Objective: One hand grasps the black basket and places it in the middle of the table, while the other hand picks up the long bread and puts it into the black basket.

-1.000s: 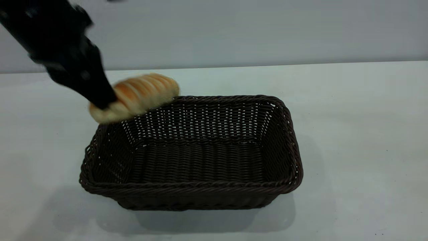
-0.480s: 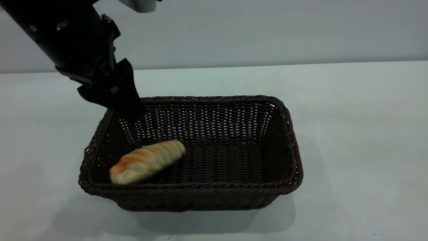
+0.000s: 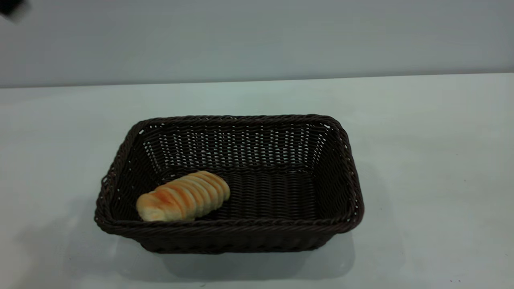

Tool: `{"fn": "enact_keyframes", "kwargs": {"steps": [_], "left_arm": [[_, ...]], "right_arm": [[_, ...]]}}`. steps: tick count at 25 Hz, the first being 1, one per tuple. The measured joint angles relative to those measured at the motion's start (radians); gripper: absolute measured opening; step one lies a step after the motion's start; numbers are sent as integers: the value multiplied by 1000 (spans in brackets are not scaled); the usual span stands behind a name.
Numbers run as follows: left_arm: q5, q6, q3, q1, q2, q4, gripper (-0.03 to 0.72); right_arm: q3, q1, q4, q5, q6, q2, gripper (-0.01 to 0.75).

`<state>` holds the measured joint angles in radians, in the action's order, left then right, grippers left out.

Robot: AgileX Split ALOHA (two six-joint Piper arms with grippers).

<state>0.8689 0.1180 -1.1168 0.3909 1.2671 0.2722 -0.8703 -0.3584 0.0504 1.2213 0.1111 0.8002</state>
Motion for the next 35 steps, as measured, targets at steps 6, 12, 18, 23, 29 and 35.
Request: {"fn": "enact_keyframes", "kwargs": {"steps": [6, 12, 18, 23, 29, 35], "left_arm": [[87, -118, 74, 0, -375, -127, 557], [219, -164, 253, 0, -717, -167, 555], [293, -104, 399, 0, -981, -176, 555], [293, -93, 500, 0, -1130, -231, 555], [292, -89, 568, 0, -1209, -259, 555], [267, -91, 585, 0, -1211, -248, 555]], "right_arm": [[0, 0, -10, 19, 4, -220, 506], [0, 0, 2, 19, 4, -396, 506], [0, 0, 21, 19, 11, -512, 506], [16, 0, 25, 19, 19, -607, 506], [199, 0, 34, 19, 14, -732, 506], [354, 0, 31, 8, 14, -807, 506]]}}
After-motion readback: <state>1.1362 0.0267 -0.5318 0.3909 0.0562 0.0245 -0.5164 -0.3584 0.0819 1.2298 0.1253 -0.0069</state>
